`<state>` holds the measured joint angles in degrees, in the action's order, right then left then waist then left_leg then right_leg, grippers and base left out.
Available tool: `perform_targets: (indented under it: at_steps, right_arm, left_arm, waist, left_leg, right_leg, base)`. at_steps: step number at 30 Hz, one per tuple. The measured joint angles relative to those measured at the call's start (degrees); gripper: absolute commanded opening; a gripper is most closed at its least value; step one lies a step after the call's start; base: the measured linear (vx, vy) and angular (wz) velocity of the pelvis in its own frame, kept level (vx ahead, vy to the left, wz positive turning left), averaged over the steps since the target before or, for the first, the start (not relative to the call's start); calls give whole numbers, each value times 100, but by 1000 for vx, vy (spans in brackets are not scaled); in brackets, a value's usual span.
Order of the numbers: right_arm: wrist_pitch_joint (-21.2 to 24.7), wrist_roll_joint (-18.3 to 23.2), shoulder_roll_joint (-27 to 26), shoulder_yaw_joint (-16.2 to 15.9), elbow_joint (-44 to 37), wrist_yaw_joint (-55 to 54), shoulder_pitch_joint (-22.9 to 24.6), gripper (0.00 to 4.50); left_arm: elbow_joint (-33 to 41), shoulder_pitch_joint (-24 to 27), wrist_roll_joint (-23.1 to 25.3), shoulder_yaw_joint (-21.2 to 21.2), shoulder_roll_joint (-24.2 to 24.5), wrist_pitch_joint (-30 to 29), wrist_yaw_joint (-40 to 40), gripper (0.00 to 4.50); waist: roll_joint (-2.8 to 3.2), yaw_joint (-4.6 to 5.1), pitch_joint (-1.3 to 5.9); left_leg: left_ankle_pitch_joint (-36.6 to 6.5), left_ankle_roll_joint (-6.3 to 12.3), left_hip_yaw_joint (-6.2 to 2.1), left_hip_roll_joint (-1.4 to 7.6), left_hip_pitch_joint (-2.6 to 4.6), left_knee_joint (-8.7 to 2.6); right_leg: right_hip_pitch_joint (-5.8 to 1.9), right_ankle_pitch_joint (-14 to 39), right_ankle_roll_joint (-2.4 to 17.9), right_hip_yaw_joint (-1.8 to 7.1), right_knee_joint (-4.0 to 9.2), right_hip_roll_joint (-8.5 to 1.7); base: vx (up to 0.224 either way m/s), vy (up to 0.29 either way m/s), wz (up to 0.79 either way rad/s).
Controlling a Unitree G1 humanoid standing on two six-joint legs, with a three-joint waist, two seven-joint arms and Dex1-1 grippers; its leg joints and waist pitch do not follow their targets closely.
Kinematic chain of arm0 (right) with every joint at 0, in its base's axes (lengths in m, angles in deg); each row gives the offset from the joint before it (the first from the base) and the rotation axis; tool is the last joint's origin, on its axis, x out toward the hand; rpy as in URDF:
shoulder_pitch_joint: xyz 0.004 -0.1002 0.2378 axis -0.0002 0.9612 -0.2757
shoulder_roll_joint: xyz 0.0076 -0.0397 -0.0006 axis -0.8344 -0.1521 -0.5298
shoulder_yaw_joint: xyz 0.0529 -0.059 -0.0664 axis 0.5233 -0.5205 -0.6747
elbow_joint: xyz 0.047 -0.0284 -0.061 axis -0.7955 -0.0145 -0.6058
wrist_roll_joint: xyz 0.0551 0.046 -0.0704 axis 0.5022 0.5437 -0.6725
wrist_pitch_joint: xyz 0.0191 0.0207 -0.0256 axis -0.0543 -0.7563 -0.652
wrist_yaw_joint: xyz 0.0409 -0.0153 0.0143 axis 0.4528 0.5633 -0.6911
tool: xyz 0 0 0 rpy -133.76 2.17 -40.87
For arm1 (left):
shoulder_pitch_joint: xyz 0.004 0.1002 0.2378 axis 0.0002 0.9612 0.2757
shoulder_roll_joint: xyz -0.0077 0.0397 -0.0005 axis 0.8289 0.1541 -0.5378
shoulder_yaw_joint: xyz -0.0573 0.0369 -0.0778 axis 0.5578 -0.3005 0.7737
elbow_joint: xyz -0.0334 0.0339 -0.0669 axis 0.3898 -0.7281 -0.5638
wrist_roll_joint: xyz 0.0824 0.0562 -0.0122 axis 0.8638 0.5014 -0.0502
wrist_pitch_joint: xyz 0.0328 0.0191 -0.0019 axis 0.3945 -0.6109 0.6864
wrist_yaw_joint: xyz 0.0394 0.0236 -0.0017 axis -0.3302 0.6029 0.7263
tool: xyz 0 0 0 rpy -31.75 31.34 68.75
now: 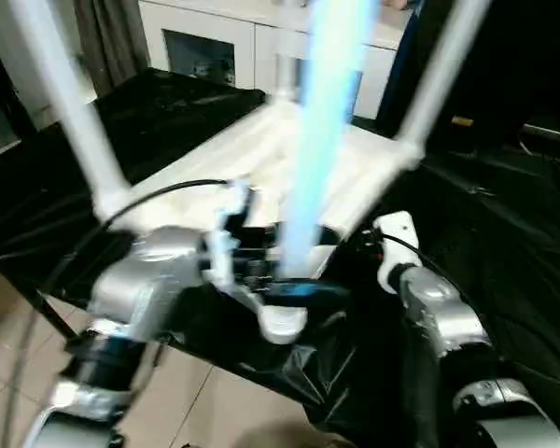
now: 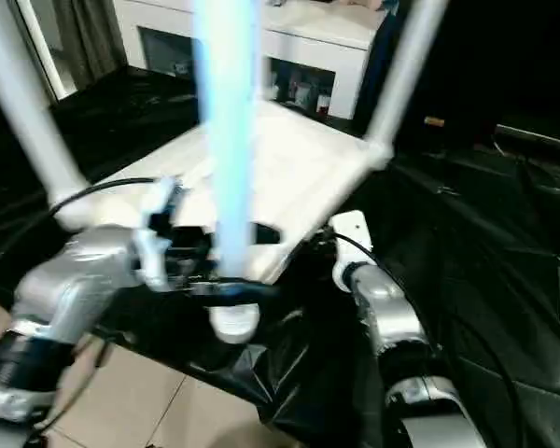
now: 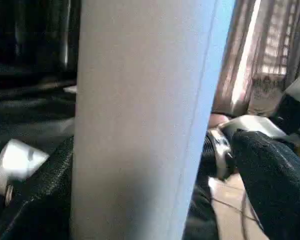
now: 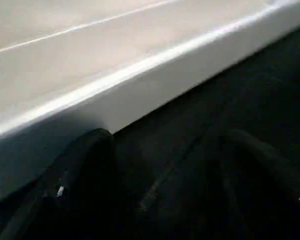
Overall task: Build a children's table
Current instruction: Rotate table base
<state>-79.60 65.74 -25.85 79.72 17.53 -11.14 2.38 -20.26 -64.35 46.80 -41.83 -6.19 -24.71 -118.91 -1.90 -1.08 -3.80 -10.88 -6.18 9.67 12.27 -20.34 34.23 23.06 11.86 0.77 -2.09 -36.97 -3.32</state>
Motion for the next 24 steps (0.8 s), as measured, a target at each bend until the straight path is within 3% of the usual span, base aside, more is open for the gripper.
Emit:
perform_targets:
  at_steps: [2,7,12,15,19,24]
  right_arm:
    - [-81,0,-51,-1,74,61,-56,380]
    - [-216,-23,-182,-66,138,280,-96,380]
    - [-472,-222,-256,-164,487,-93,-360,380]
    - [-549,-219,-203,-96,484,-245,-391,380]
    - [-547,-195,18,156,371,-270,-343,380]
    - [-520,-83,83,178,-112,-231,10,380]
  left_arm:
    - [-175,-132,188,-81,-312,254,192,447]
    - [-435,-264,534,-263,-522,636,484,447]
    - [-1430,-822,1444,-352,-715,1293,1602,447]
    - [-1785,-884,1829,-353,-414,1559,1878,447]
    - [-1865,-642,1954,-254,-1,1561,1850,447]
    - [-1758,-366,2064,-263,400,1506,1628,447]
  waist:
    - [0,2,0]
    - [0,9,0]
    - [0,-50,0]
    - [12,-61,3]
    - [17,-118,0]
    - [18,-156,0]
  left_leg:
    - [0,0,0,0,-3,0]
    - [-1,3,0,3,-9,-2]
    - [-1,3,4,1,3,7]
    - [-1,2,2,2,8,0]
    - [0,1,1,3,15,0]
    - [-3,6,2,3,1,1]
  right_leg:
    - [0,0,0,1,5,0]
    - [5,2,1,-2,9,3]
    - [0,-7,6,2,8,-2]
    - [1,-9,5,-2,0,-2]
    - [8,-9,6,-5,2,-2]
    - [9,-9,5,-6,28,-2]
  base:
    - [0,0,0]
    - [0,0,0]
    - [0,0,0]
    - [0,0,0]
    - [0,0,0]
    - [0,0,0]
